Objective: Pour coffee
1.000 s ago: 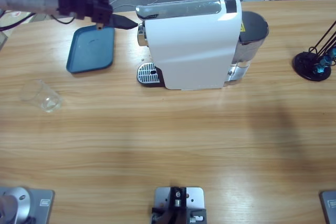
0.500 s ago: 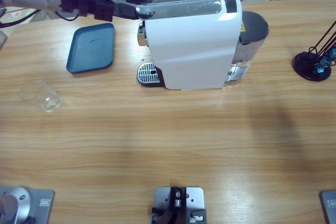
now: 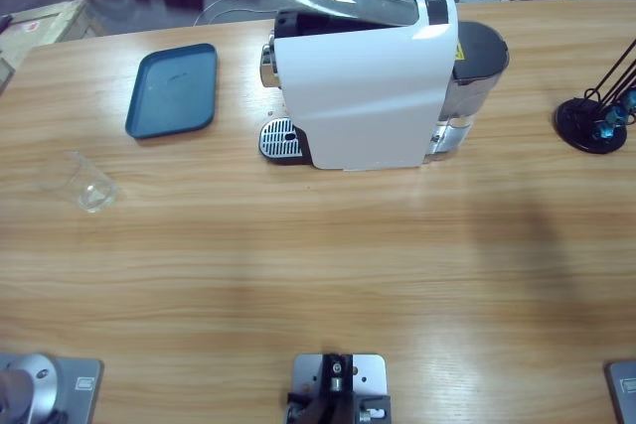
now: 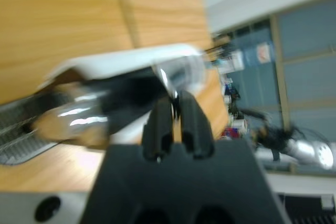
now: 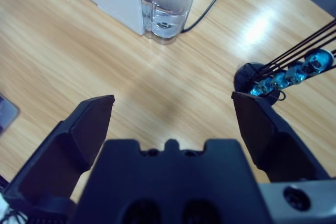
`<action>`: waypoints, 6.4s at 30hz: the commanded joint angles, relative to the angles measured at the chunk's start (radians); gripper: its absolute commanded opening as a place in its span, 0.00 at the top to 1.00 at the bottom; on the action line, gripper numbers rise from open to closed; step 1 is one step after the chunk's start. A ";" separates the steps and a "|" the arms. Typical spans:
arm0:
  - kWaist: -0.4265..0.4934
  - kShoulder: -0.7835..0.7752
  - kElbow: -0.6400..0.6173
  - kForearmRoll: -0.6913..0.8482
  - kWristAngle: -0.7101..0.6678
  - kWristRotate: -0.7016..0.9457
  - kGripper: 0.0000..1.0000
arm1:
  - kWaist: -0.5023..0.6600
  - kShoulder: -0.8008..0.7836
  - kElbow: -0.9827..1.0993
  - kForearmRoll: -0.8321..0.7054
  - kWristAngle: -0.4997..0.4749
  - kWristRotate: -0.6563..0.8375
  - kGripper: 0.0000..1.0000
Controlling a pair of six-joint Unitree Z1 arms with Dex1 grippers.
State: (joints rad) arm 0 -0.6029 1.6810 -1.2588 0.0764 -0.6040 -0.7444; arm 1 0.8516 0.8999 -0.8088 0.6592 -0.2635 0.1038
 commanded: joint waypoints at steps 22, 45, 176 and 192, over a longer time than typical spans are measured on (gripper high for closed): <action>-0.402 -0.467 0.408 0.444 0.860 0.747 0.00 | -0.573 0.311 0.199 -0.432 -0.128 0.243 0.45; -0.402 -0.528 0.538 0.218 0.793 0.675 0.01 | -0.689 0.478 0.193 -0.682 -0.028 0.197 0.70; -0.402 -0.654 0.584 0.260 0.754 0.663 0.00 | 0.175 0.570 -0.339 -0.254 0.007 0.254 1.00; -0.416 -0.661 0.562 0.275 0.745 0.660 0.00 | -0.128 0.740 -0.500 -0.451 -0.083 0.715 1.00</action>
State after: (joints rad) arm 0 -1.0099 1.0256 -0.6973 0.3358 0.1604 -0.0781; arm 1 0.8014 1.4416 -1.2082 0.3115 -0.3737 0.7556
